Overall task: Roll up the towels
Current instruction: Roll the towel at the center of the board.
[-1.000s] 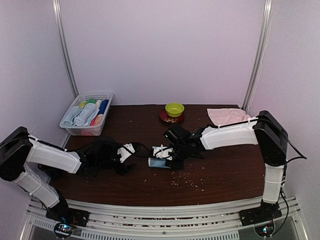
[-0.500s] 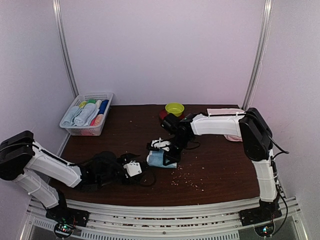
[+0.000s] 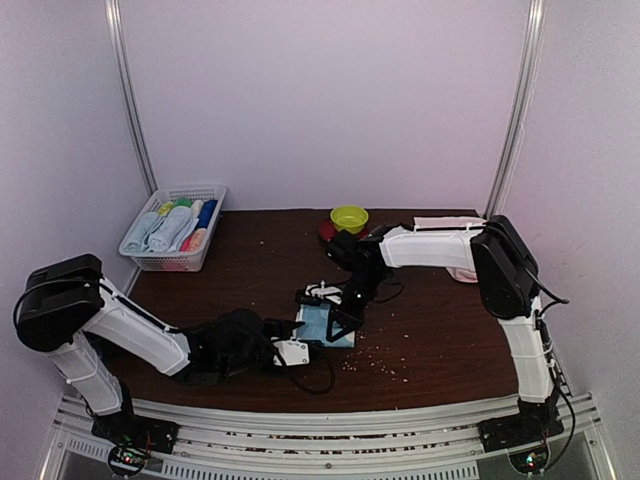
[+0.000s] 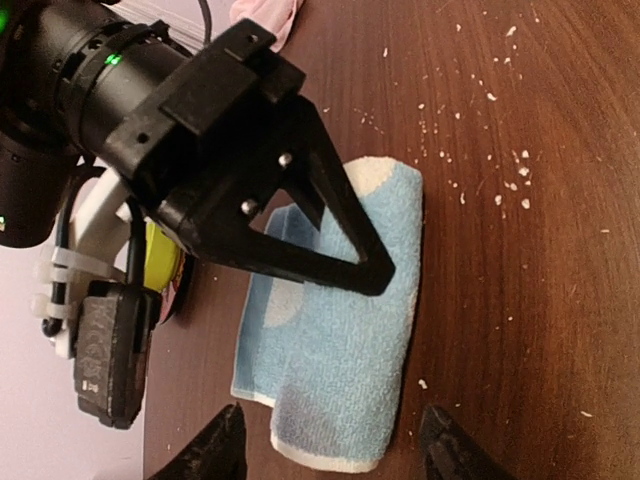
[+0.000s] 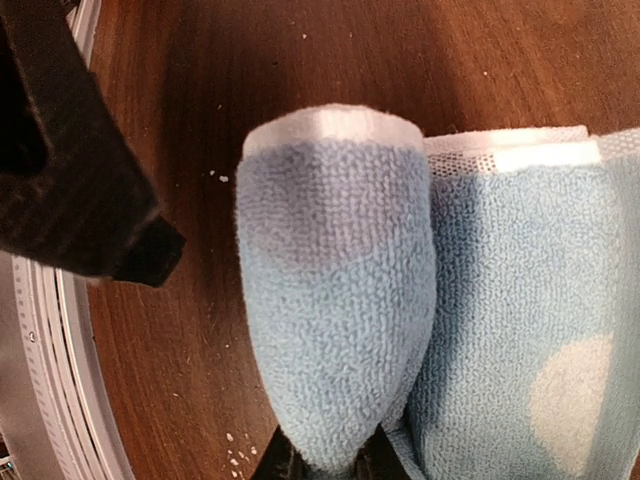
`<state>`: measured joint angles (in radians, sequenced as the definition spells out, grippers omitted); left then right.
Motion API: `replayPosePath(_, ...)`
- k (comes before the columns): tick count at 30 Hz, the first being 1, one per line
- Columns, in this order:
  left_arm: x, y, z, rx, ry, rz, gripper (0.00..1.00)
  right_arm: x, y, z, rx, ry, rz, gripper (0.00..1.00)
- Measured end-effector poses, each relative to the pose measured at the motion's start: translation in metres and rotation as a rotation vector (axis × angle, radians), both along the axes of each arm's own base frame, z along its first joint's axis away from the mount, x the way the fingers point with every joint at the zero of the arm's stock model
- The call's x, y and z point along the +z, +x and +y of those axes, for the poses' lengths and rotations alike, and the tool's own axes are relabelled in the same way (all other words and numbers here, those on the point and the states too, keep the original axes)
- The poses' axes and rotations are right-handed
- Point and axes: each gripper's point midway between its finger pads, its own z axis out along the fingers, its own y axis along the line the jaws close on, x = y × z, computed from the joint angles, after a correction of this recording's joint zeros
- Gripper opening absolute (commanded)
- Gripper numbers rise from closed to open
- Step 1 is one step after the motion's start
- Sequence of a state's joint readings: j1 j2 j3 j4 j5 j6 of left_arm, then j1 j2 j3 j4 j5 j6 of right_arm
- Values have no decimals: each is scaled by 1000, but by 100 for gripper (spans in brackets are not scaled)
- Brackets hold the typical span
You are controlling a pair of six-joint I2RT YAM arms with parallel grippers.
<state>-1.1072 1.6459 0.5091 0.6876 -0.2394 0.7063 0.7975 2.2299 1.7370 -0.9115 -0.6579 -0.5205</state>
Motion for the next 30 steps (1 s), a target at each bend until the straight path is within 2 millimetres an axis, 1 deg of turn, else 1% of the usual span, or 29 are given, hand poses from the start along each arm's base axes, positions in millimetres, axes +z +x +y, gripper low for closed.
replayPosePath(4,-13,2,-4,-1,48,5,61,0,-4,-1,2,1,23,5)
replayPosePath(8,-28,5,-4,15,99,15,61,0,-6,-1,3,1,34,5)
replayPosePath(12,-38,12,-5,46,131,10,50,-1,-7,-1,6,3,44,5)
replayPosePath(13,-38,14,-6,54,134,7,47,-1,-7,-1,7,4,48,4)
replayPosePath(16,-41,19,-7,76,145,-2,30,-1,-8,-2,9,5,57,4)
replayPosePath(21,-44,24,-8,97,153,-8,0,-1,-9,-2,13,8,67,5)
replayPosePath(25,-44,24,-9,102,153,-3,0,-1,-9,-3,14,9,70,9)
replayPosePath(28,-44,24,-11,101,159,9,0,-1,-8,-4,12,9,72,19)
replayPosePath(30,-45,24,-12,99,165,18,0,-1,-7,-5,9,9,71,28)
